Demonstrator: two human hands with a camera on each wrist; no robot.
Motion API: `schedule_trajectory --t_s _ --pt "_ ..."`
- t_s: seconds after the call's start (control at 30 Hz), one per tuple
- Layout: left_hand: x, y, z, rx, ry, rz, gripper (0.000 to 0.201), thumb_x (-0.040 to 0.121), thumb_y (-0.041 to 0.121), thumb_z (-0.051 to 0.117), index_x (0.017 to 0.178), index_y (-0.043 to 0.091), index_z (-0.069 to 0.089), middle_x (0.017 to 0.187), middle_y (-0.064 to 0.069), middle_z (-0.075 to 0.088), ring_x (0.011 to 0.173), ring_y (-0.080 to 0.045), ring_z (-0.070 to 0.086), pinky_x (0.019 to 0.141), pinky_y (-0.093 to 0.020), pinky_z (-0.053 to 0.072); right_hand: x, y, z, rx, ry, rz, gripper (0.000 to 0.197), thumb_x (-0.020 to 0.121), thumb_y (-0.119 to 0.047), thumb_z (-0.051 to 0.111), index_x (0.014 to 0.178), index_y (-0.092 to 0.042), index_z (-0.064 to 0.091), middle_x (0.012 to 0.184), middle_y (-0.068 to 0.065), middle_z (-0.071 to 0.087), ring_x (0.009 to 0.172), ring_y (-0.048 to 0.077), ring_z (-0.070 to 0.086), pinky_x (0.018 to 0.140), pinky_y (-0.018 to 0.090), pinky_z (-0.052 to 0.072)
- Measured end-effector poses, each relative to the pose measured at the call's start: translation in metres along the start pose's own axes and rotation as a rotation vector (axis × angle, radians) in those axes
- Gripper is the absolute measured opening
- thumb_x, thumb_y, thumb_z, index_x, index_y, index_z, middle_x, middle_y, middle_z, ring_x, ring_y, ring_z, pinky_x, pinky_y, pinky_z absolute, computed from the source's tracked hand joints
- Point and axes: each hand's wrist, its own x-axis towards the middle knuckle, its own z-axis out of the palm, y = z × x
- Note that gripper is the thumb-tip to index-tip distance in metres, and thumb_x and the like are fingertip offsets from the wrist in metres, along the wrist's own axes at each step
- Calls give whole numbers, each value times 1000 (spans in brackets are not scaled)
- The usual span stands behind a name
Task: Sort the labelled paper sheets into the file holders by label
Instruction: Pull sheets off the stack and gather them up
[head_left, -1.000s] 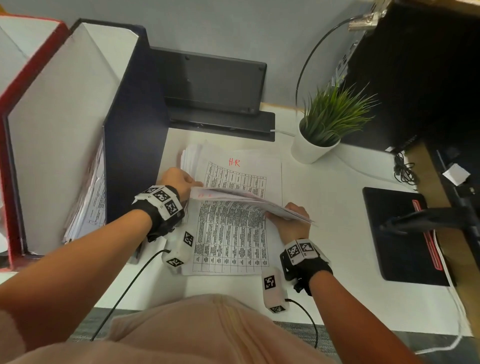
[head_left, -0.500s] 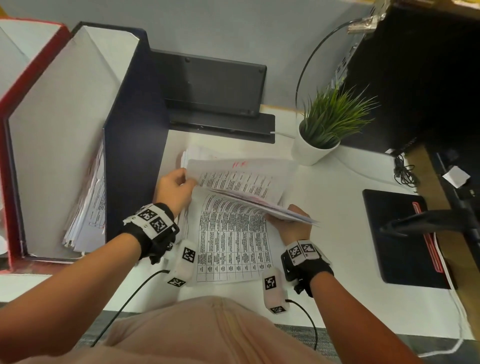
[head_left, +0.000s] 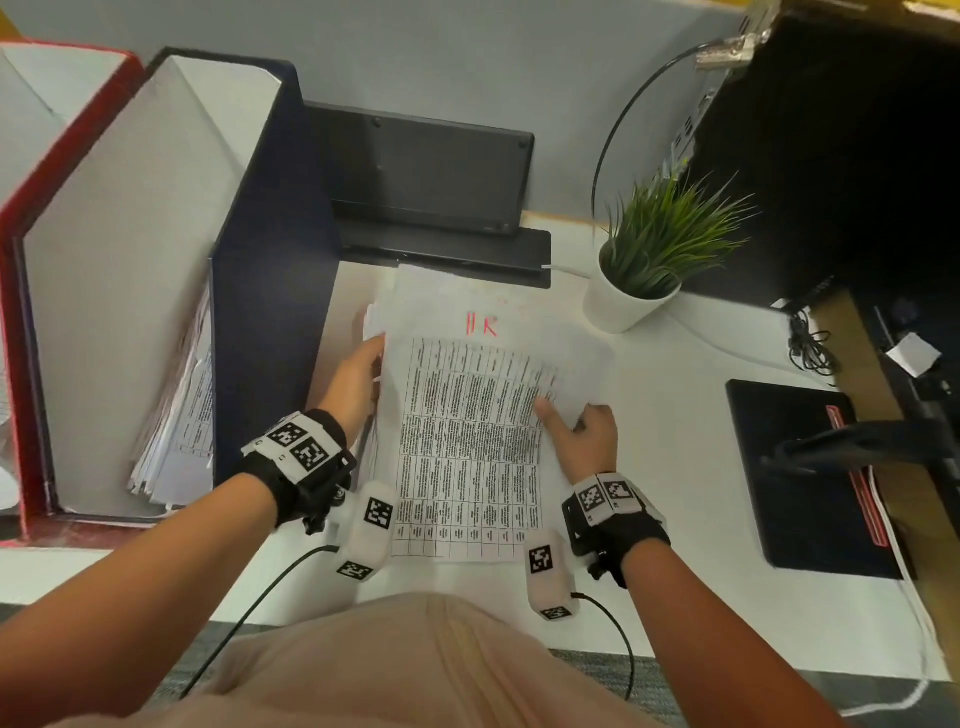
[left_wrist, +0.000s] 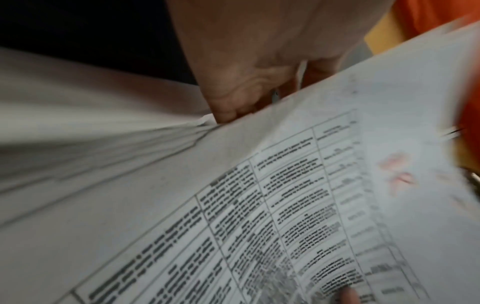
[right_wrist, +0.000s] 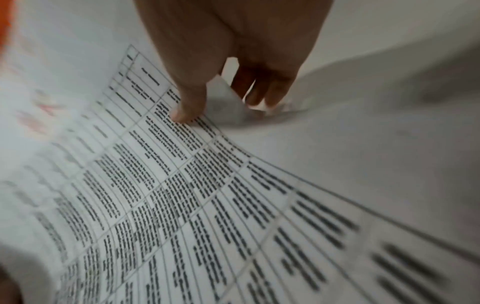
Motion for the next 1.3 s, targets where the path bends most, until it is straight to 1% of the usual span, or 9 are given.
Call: schedule_trajectory --t_s 0.13,0.3,0.5,0.6,0.7,0.87,1.03,1.17,1.3 --pt "-5 6 4 129 -54 29 52 85 67 31 110 32 60 111 6 65 105 -15 60 90 -34 46 -5 -25 0 222 21 5 31 87 -26 63 113 -8 64 98 -4 61 104 21 60 88 24 46" --pt "-17 20 16 490 8 464 40 89 9 58 127 9 46 102 22 54 91 18 55 73 1 44 -10 -65 -3 399 51 -125 34 90 -19 59 123 -13 56 116 -2 63 110 12 59 92 23 48" --pt "-35 49 17 317 132 802 37 88 20 62 114 41 46 110 27 58 106 6 58 85 -10 48 -13 -101 -20 611 97 -344 27 87 -17 63 109 -32 57 107 -17 65 107 0 61 90 16 50" --pt "-39 36 16 350 133 720 43 85 19 66 113 44 45 104 36 56 100 17 54 81 -4 45 -20 -91 -15 569 40 -290 30 84 -14 67 113 -19 59 109 -8 66 107 8 63 94 26 52" --pt "-36 17 18 390 119 644 36 87 11 62 122 18 54 103 37 51 94 25 51 80 0 43 -28 -73 -7 512 -30 -201 27 83 -14 68 106 -24 60 103 -9 67 105 12 63 95 38 52" --pt "-38 22 19 339 179 701 35 87 20 62 103 49 53 101 17 61 93 11 59 78 -5 47 -27 -67 -5 583 32 -207 27 80 -19 72 97 -36 59 93 -35 66 96 -15 60 76 3 47" --pt "-31 6 23 417 187 493 28 87 21 64 113 14 60 96 15 63 81 13 58 73 -5 47 -31 -59 6 444 -37 -147 25 84 -17 67 96 -36 58 91 -27 64 89 -17 59 86 17 48" --pt "-32 14 28 352 269 486 26 86 18 64 111 9 65 92 16 63 79 16 58 72 -3 47 -27 -70 8 447 -30 -155 23 86 -15 65 99 -33 58 94 -26 61 90 -15 59 83 13 49" --pt "-40 54 25 356 316 525 7 85 17 66 91 13 66 88 -6 71 82 -20 68 76 -41 57 -19 -94 -1 495 -38 -238 26 83 -18 68 107 -25 59 96 -25 60 85 -21 58 71 0 45"
